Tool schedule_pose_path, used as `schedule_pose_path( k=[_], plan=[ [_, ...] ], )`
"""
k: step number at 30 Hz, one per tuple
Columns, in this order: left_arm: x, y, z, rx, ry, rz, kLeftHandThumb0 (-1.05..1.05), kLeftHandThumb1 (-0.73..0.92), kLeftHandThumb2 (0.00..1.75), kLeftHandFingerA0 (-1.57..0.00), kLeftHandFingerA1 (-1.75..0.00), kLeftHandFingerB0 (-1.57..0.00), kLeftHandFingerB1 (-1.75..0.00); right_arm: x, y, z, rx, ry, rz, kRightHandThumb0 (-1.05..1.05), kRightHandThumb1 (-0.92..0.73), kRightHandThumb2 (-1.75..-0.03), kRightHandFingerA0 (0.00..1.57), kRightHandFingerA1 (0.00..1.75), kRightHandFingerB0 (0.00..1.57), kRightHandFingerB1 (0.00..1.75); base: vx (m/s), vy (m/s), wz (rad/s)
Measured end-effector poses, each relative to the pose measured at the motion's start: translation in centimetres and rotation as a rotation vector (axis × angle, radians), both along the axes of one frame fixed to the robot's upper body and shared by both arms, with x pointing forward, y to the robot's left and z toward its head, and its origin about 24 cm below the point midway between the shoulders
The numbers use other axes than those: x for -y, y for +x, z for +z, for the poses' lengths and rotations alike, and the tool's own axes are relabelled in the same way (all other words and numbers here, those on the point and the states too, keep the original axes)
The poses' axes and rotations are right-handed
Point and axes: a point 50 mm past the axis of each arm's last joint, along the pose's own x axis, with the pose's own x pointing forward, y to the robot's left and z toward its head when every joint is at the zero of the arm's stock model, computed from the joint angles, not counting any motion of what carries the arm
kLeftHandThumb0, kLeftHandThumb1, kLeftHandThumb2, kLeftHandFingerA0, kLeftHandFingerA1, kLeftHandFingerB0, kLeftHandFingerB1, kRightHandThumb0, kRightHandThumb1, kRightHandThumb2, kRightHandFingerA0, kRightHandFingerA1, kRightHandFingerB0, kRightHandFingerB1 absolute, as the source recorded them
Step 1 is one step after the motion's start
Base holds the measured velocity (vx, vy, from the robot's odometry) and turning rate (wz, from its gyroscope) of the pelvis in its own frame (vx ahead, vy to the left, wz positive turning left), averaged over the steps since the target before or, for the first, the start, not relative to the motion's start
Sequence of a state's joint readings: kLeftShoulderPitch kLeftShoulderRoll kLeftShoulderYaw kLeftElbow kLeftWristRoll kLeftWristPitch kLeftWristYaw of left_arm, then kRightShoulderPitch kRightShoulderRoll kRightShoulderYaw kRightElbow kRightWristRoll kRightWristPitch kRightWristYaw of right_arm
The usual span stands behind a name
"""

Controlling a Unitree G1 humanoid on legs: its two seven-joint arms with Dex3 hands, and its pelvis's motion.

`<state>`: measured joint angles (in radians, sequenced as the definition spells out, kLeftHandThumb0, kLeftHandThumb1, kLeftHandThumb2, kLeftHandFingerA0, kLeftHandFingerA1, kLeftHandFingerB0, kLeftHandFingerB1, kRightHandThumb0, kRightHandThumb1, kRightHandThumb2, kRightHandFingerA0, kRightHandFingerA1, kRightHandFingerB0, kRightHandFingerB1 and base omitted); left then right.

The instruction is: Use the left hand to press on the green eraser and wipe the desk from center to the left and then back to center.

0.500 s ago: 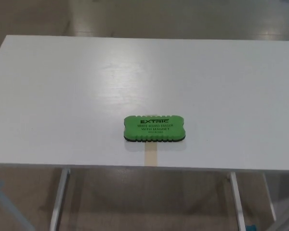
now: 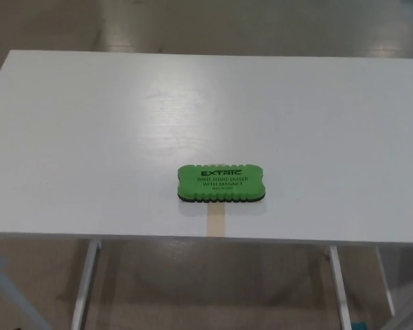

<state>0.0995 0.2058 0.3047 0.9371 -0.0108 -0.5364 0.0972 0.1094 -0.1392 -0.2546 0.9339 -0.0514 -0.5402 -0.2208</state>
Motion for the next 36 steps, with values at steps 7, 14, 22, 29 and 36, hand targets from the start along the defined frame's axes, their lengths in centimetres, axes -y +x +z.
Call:
schedule_pose_path(
  k=[7,14,22,29,36],
  plan=[
    [0.9,0.9,0.9,0.071,-0.031,-0.152,-0.29,0.72,0.63,-0.97,-0.49,-0.89,-0.48,-0.9,0.2,0.2,0.035,0.008,0.088,-0.46,-0.8,-0.65,0.73,0.49,0.53,0.36,0.0,0.0,0.0],
    [1.4,1.9,1.9,0.102,-0.056,-0.307,-0.26,0.71,0.62,-0.95,-0.49,-0.96,-0.51,-1.1,0.3,0.1,0.031,0.017,0.11,-0.45,-0.81,-0.65,0.77,0.52,0.53,0.37,0.0,0.0,0.0],
    [1.5,2.7,3.3,0.122,-0.072,-0.465,-0.28,0.69,0.61,-0.94,-0.49,-0.92,-0.49,-1.2,0.4,0.1,0.03,0.019,0.123,-0.44,-0.81,-0.65,0.78,0.53,0.54,0.37,0.0,0.0,0.0],
    [2.0,3.6,5.4,0.137,-0.082,-0.681,-0.3,0.69,0.62,-0.93,-0.5,-0.9,-0.48,-1.3,0.5,0.1,0.027,0.026,0.137,-0.45,-0.8,-0.65,0.79,0.55,0.55,0.37,0.0,0.0,0.0],
    [3.7,5.0,8.4,0.193,-0.089,-0.913,-0.28,0.73,0.62,-0.91,-0.51,-0.88,-0.49,-1.4,0.4,-0.1,0.019,0.033,0.15,-0.44,-0.8,-0.65,0.79,0.55,0.57,0.38,0.0,0.0,0.0]
  ],
)
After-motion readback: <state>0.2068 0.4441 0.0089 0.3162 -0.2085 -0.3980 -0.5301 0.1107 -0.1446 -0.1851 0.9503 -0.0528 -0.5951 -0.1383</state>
